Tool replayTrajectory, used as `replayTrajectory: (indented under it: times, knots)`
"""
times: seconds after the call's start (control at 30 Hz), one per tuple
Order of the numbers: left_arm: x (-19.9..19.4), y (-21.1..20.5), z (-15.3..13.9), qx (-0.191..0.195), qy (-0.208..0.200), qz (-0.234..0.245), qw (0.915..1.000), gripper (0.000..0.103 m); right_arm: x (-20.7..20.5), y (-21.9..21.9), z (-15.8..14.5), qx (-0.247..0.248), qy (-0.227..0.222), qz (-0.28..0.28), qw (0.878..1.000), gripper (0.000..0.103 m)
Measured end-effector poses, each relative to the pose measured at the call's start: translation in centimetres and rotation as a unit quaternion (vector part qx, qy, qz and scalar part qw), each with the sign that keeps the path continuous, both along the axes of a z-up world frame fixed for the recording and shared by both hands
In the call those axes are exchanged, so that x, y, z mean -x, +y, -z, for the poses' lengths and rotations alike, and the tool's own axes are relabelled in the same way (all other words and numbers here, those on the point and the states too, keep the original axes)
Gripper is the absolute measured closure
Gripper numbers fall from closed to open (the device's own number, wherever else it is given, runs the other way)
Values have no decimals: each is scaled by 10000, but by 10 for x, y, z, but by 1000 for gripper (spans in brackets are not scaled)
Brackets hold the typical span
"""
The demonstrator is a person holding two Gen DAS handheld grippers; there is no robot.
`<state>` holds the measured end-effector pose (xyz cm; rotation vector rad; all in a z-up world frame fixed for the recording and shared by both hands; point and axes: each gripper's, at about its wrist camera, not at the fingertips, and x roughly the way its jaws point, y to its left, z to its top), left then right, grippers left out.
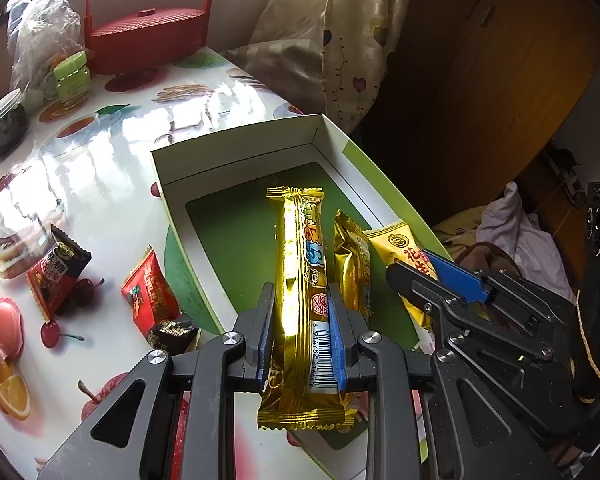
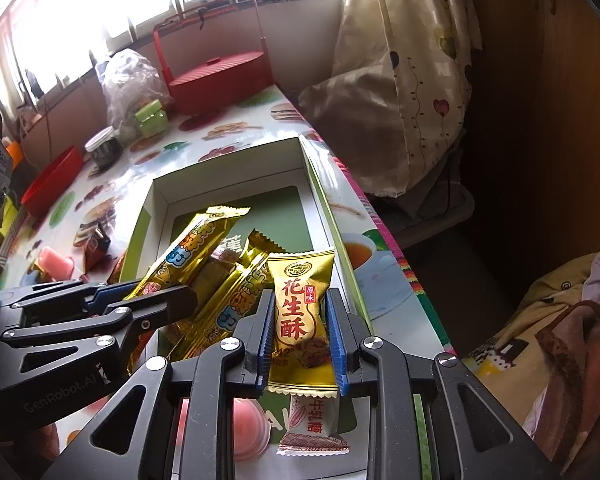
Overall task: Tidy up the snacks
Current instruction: 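Lower the peanut candy into the box while the left tool releases the gold bar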
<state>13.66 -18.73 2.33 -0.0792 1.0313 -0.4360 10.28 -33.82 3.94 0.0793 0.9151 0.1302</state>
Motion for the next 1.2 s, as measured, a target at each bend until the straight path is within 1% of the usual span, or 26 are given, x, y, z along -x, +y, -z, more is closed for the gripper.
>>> replayTrajectory:
  times: [0.1, 0.37, 0.63, 0.7, 0.83, 0.97, 1.2]
  knots:
    - [1, 1, 0, 82, 9, 18, 10000, 76, 0, 0, 0, -9, -2, 3, 10000, 79]
    - [6, 3, -2, 134, 17, 52, 9999, 76, 2, 2, -1, 1, -36, -17, 10000, 75]
    - [15, 7, -11, 276, -82, 129, 9995, 76, 7, 3, -7, 46, -103, 3, 9999, 70]
    - [17, 9, -13, 299, -89, 115, 9994, 76, 9, 2, -9, 86, -123, 36, 9999, 66]
    - [19, 11, -15, 304, -109, 116, 9994, 76, 12, 0, -11, 102, -138, 96, 9998, 65]
    - [24, 13, -20, 295, -226, 105, 9993, 76, 16, 0, -15, 99, -185, 124, 9997, 64]
    - [28, 19, -25, 260, -288, 52, 9992, 75, 20, 7, -19, 108, -235, 124, 9996, 63]
